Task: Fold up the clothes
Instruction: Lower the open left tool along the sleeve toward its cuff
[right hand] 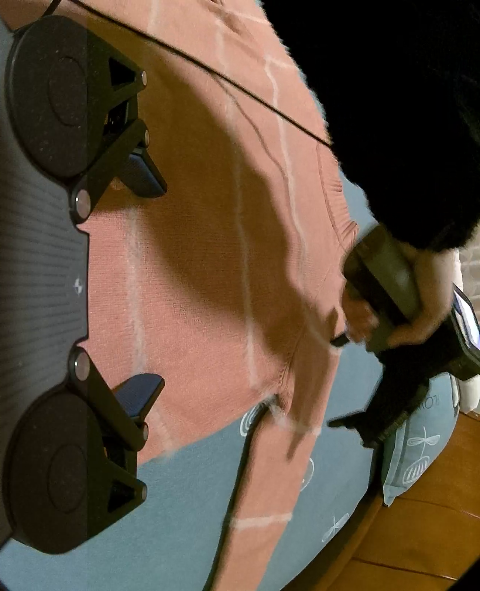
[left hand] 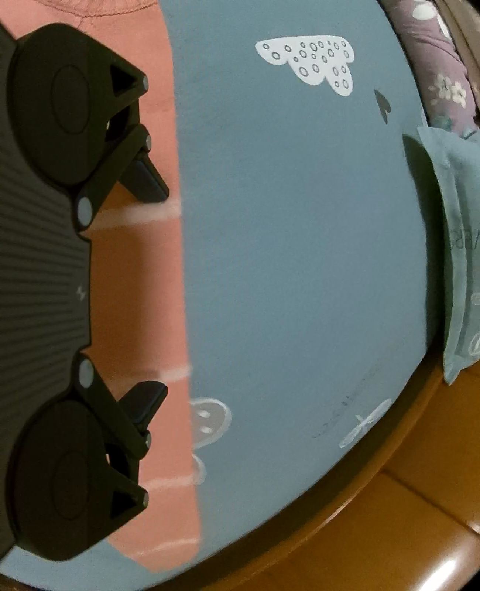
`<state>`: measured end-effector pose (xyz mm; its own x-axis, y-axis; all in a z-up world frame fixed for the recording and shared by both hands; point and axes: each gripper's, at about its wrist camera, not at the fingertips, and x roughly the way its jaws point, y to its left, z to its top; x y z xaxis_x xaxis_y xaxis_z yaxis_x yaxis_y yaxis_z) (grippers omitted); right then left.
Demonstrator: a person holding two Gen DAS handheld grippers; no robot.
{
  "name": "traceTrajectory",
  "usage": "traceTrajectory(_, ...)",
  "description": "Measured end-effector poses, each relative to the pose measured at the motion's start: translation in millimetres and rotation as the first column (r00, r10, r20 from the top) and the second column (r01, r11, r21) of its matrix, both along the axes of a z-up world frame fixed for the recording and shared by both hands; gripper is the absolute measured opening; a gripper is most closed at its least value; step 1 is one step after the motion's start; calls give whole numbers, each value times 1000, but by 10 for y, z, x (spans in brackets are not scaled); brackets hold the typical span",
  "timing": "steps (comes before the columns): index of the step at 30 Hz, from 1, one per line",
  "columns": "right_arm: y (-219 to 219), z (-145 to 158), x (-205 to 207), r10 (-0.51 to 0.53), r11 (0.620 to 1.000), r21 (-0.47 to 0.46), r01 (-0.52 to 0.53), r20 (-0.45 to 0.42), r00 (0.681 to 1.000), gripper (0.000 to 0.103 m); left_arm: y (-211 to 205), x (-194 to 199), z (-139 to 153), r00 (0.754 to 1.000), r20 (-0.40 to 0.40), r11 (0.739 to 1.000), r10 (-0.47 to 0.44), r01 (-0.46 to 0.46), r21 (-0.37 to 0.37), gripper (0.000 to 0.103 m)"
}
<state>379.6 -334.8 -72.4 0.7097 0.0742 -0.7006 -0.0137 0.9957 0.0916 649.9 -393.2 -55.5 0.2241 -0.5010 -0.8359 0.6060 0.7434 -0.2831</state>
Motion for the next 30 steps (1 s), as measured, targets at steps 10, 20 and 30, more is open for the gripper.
traceTrajectory(10,-63,23,-36,12,999,37,-12,5,1000,103,-1129,-803,157,899,-52,900,-434,431,-62,102)
traceTrajectory(20,-50,15,-61,46,999,5,-46,5,999,103,-1786,-900,-173,870,-61,873,-488,486,-48,102)
traceTrajectory(30,-52,-11,-25,61,998,-8,-61,6,998,103,-1888,-1108,-113,803,-104,809,-587,578,-108,102)
